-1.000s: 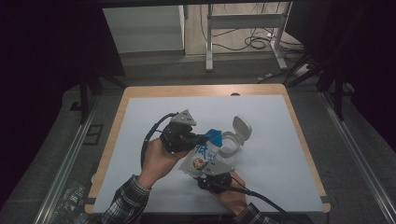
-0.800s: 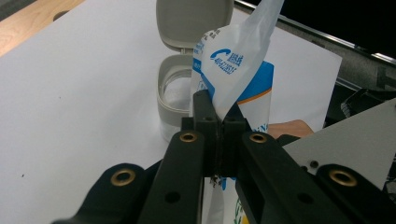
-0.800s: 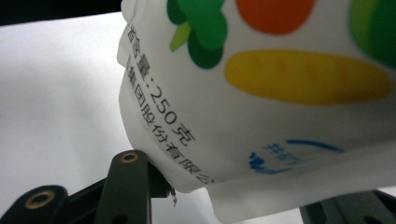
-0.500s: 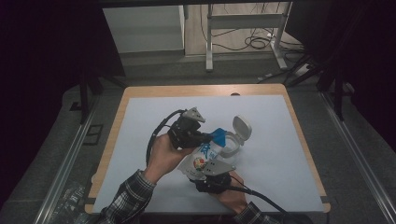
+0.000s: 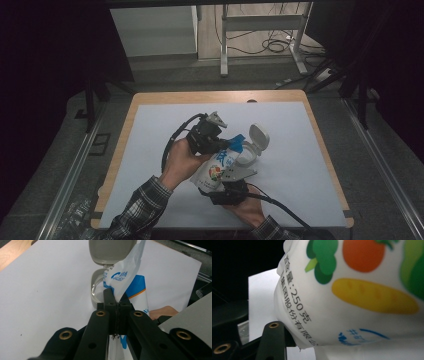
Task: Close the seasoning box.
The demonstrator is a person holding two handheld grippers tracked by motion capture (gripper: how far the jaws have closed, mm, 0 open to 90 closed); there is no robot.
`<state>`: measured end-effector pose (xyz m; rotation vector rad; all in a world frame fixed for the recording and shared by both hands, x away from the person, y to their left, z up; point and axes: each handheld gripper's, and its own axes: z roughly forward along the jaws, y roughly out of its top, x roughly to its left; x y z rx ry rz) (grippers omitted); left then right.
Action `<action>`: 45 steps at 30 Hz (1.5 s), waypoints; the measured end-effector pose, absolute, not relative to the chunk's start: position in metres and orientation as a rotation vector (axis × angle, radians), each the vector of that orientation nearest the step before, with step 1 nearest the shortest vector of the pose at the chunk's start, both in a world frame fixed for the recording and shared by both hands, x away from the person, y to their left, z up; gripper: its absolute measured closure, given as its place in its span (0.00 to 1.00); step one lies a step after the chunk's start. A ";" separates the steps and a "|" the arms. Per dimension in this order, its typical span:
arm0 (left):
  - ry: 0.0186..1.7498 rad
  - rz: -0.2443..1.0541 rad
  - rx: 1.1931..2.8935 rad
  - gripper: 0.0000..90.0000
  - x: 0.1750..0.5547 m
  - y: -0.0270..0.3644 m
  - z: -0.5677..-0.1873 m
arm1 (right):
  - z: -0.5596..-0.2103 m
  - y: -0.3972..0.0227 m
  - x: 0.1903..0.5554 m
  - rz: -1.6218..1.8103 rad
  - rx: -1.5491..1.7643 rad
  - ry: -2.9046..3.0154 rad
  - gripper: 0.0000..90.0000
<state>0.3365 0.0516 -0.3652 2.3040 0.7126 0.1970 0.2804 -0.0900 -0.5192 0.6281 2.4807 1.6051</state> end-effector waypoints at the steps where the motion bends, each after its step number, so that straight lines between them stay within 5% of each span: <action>1: 0.711 0.198 2.306 1.00 0.338 0.051 -0.365 | -0.519 -0.090 0.280 1.605 0.628 2.481 0.50; 31: 0.606 0.219 2.300 1.00 0.353 0.043 -0.380 | -0.514 -0.098 0.289 1.739 0.789 2.586 0.50; 45: 0.604 0.140 2.445 1.00 0.369 0.033 -0.372 | -0.512 -0.098 0.289 1.790 0.823 2.601 0.51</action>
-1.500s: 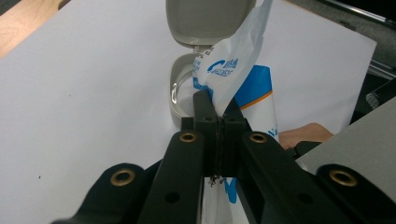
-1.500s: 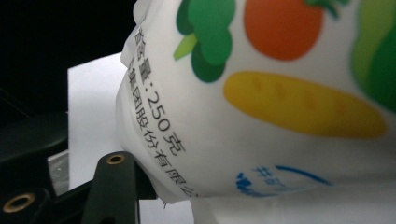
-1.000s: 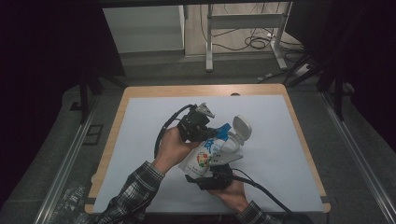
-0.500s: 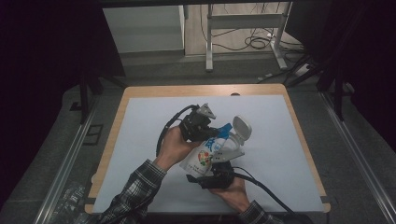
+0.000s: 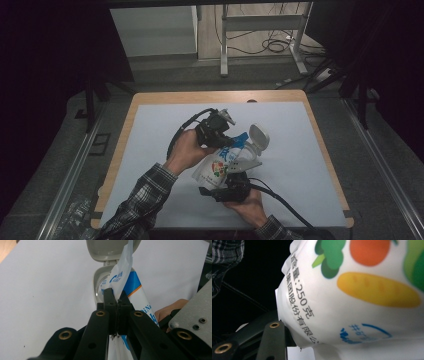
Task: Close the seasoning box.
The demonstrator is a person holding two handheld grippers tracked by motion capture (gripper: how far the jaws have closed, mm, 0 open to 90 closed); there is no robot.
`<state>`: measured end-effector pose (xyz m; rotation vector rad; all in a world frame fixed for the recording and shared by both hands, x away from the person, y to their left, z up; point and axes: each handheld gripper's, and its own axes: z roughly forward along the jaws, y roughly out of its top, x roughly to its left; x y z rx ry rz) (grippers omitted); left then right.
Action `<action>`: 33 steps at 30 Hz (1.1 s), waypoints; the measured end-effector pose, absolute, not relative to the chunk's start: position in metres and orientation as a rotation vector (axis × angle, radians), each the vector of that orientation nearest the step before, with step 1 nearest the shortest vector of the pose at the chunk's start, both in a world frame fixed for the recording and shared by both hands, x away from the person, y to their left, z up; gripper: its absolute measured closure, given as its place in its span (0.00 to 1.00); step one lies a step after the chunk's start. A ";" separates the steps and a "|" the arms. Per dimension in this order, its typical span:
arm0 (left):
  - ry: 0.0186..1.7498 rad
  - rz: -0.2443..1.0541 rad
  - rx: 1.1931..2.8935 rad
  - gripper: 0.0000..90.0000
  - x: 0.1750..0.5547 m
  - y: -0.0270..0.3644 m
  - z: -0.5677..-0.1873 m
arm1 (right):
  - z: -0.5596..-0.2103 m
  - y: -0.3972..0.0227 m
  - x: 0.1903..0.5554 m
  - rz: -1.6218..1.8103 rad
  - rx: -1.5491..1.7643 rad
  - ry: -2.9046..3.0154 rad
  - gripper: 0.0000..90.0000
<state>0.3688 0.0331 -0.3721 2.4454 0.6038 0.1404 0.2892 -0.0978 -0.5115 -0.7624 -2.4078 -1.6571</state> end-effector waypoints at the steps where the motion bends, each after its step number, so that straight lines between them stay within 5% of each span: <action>1: 0.598 0.132 2.474 1.00 0.371 0.030 -0.371 | -0.511 -0.098 0.289 -1.657 -0.764 -2.406 0.51; 33: 0.560 0.122 2.703 1.00 0.384 -0.001 -0.361 | -0.504 -0.100 0.290 -1.677 -0.772 -2.321 0.53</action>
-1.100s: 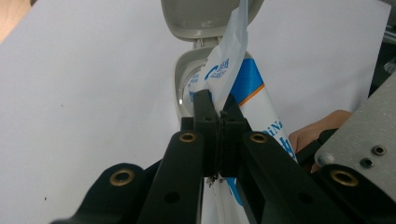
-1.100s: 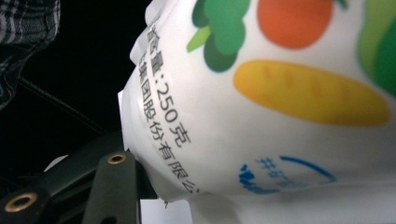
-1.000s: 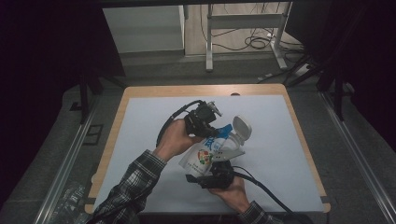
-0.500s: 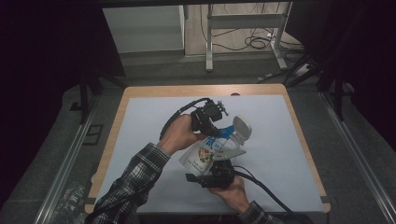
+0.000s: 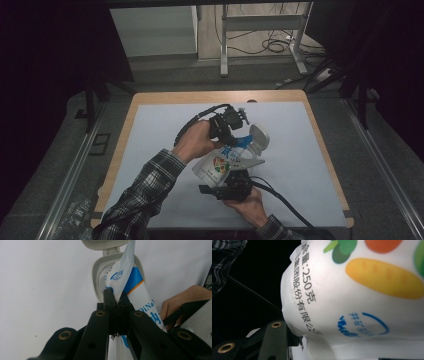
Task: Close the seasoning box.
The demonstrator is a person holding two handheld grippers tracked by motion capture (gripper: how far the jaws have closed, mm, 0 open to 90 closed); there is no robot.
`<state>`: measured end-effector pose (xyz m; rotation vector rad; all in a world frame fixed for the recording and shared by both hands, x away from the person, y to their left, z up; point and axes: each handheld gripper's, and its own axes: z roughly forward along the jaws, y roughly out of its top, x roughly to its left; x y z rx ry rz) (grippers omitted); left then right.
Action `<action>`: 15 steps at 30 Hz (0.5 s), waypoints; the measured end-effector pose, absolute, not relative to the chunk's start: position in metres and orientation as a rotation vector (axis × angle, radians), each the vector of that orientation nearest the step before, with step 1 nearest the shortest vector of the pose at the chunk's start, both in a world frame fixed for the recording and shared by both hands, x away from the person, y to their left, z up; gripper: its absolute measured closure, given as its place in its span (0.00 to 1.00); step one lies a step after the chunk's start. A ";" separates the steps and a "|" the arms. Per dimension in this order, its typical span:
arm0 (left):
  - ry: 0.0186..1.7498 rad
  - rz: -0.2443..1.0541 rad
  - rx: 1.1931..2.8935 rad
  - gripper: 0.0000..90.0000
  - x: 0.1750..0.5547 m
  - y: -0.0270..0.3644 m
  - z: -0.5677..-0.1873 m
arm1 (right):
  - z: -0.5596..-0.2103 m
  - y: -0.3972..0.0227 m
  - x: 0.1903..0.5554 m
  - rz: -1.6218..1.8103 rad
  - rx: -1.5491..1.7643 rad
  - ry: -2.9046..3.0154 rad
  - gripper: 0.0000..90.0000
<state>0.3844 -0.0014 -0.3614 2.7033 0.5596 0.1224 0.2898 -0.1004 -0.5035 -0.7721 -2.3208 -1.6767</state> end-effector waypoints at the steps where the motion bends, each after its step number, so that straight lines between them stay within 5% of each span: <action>1: 0.558 0.120 2.707 1.00 0.385 -0.002 -0.361 | -0.503 -0.100 0.290 -1.677 -0.771 -2.318 0.53; 15: 0.556 0.129 2.748 1.00 0.389 -0.009 -0.360 | -0.499 -0.102 0.292 -1.688 -0.778 -2.261 0.53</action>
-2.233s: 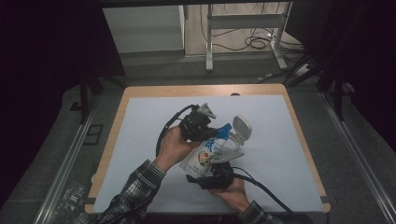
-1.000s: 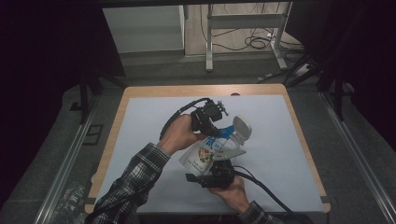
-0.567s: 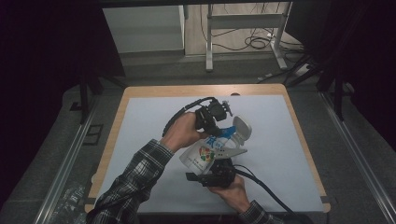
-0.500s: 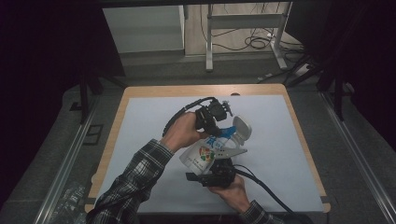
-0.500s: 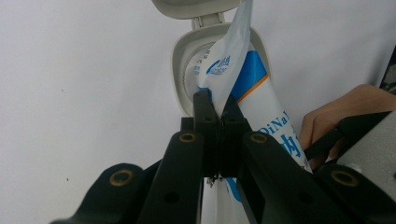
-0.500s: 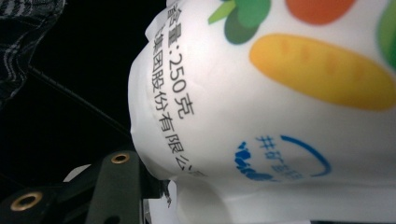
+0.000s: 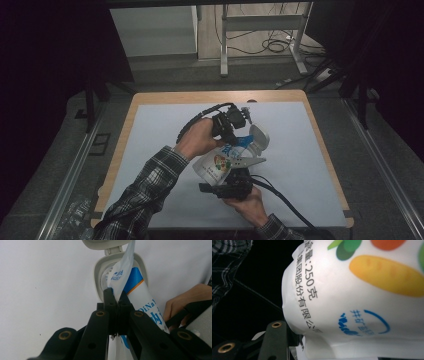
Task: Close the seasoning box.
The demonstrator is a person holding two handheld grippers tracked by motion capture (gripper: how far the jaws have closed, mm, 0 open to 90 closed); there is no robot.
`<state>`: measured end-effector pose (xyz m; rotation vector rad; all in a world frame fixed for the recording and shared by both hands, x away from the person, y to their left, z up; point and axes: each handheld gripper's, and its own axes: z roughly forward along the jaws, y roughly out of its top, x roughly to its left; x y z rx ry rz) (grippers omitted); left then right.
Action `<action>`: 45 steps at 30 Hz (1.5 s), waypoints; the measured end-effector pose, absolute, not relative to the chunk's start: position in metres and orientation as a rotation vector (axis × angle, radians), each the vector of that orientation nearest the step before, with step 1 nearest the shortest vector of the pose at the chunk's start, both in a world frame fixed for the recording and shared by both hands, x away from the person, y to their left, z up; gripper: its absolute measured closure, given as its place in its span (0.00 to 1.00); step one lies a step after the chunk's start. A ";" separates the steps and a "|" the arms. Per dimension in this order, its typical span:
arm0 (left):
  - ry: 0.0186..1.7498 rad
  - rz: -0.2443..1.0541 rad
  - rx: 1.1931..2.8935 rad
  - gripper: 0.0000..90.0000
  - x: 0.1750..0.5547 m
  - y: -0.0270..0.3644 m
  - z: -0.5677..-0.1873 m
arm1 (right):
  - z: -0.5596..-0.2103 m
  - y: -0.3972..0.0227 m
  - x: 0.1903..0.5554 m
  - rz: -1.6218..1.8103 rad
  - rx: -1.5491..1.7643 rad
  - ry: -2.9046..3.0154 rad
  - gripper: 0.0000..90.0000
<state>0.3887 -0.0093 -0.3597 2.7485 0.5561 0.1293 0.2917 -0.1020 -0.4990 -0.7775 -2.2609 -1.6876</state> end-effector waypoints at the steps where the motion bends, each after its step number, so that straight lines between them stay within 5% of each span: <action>1: 0.559 0.131 2.753 1.00 0.389 -0.010 -0.360 | -0.499 -0.102 0.292 -1.694 -0.771 -2.261 0.53; 45: 0.591 0.128 2.789 1.00 0.392 -0.019 -0.360 | -0.492 -0.105 0.292 -1.762 -0.736 -2.194 0.53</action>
